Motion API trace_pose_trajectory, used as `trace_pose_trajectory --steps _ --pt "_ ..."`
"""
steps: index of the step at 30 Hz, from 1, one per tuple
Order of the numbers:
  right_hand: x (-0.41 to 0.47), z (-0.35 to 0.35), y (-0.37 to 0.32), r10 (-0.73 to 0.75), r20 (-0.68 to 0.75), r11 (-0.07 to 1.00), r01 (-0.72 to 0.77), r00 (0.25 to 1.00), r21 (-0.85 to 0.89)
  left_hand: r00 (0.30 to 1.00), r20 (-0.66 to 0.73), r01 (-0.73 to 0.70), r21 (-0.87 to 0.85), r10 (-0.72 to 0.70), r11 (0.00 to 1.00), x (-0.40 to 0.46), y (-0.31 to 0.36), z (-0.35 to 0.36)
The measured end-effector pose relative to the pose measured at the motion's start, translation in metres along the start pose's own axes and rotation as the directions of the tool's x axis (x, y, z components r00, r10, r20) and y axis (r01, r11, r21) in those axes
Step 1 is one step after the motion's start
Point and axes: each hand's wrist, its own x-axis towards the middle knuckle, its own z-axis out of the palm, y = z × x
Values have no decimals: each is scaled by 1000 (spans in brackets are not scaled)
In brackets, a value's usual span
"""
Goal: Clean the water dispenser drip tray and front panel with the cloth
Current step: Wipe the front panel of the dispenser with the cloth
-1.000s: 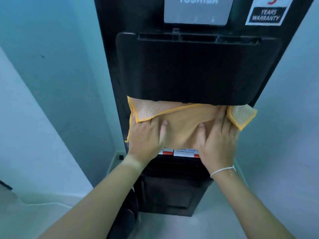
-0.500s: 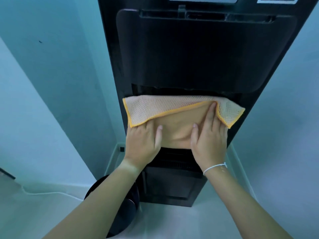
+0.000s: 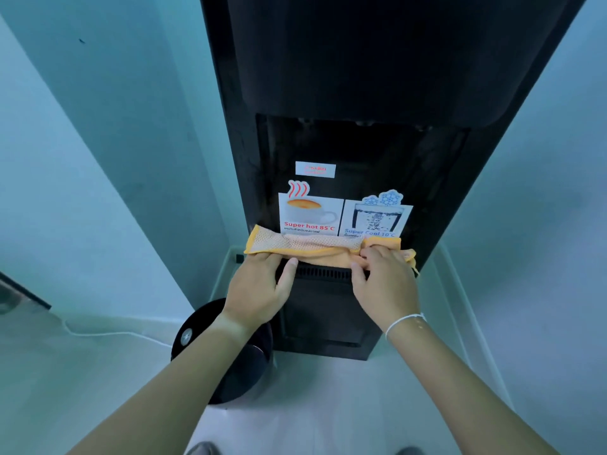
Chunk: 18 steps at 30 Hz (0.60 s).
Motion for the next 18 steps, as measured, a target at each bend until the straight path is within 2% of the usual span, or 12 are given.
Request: trace_pose_trajectory --steps 7,10,12,15,18 --pt "-16 -2 1 -39 -26 999 40 999 15 999 -50 0 170 9 985 -17 1 -7" --pt "-13 -8 -2 -11 -24 999 13 1000 49 1000 3 -4 129 4 992 -10 10 -7" --pt "-6 -8 -13 -50 10 995 49 999 83 999 53 8 129 -15 992 -2 12 -3" --pt "5 -6 -35 -166 72 984 161 983 75 996 43 74 136 -81 988 8 8 2" --pt "11 -4 -33 -174 85 984 175 981 -10 992 18 124 116 -127 985 13 9 5"
